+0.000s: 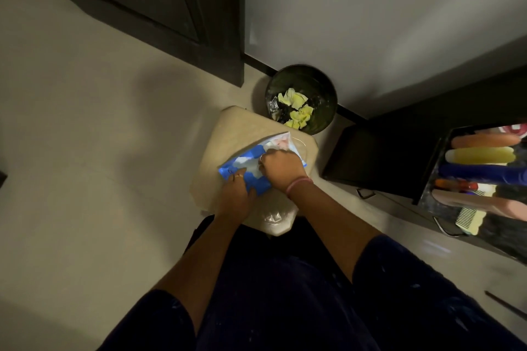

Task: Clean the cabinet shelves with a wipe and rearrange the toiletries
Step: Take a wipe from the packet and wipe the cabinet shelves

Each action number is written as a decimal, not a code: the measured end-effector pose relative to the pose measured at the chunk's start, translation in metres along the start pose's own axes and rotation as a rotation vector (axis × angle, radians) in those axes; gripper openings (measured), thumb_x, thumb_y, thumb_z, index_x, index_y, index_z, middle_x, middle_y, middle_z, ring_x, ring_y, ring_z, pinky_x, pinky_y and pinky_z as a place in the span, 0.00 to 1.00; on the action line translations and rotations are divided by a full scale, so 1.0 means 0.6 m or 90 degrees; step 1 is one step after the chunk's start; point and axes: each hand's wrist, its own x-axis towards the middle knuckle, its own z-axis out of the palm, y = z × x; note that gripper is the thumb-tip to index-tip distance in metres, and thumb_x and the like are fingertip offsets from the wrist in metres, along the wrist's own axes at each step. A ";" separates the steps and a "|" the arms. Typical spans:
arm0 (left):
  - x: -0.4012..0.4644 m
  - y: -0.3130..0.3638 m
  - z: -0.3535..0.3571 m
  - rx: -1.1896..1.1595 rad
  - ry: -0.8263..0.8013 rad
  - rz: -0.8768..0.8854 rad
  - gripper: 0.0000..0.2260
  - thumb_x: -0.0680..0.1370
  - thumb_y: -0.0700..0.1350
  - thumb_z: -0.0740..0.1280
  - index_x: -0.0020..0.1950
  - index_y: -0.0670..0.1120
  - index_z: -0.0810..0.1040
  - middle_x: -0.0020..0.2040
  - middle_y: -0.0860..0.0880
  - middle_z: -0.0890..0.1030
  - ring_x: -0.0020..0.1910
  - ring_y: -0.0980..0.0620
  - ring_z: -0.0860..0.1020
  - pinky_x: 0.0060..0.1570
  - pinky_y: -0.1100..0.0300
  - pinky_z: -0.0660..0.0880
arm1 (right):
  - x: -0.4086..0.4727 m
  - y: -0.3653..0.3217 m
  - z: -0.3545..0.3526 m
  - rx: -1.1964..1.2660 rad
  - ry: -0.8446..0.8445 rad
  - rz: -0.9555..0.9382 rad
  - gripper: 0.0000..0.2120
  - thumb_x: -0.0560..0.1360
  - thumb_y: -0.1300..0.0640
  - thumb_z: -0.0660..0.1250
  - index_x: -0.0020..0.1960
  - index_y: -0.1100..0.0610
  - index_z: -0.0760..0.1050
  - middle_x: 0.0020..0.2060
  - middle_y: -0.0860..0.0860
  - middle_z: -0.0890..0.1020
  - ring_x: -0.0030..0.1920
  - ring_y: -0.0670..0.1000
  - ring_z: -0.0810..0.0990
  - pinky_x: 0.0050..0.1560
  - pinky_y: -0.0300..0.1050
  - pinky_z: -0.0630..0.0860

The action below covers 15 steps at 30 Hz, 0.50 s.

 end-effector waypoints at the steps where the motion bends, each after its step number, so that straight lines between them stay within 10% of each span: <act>1: -0.001 0.002 -0.004 -0.026 0.014 -0.005 0.24 0.74 0.36 0.64 0.69 0.37 0.65 0.61 0.35 0.74 0.58 0.38 0.74 0.61 0.51 0.69 | -0.007 0.003 -0.008 0.040 0.017 0.004 0.13 0.78 0.55 0.58 0.54 0.59 0.78 0.52 0.58 0.79 0.51 0.60 0.79 0.49 0.49 0.74; 10: -0.019 0.026 -0.036 -0.119 0.078 0.081 0.30 0.69 0.45 0.74 0.69 0.46 0.68 0.64 0.43 0.67 0.61 0.47 0.71 0.60 0.56 0.70 | -0.107 0.025 -0.085 0.642 0.086 0.049 0.05 0.73 0.58 0.70 0.46 0.59 0.79 0.53 0.56 0.80 0.54 0.51 0.78 0.57 0.40 0.72; 15: -0.023 0.049 -0.069 -0.241 0.008 0.082 0.35 0.66 0.45 0.77 0.69 0.45 0.66 0.67 0.45 0.70 0.65 0.51 0.70 0.65 0.54 0.68 | -0.149 0.021 -0.132 0.972 0.084 0.153 0.08 0.78 0.62 0.62 0.40 0.55 0.73 0.35 0.51 0.74 0.35 0.45 0.74 0.36 0.34 0.74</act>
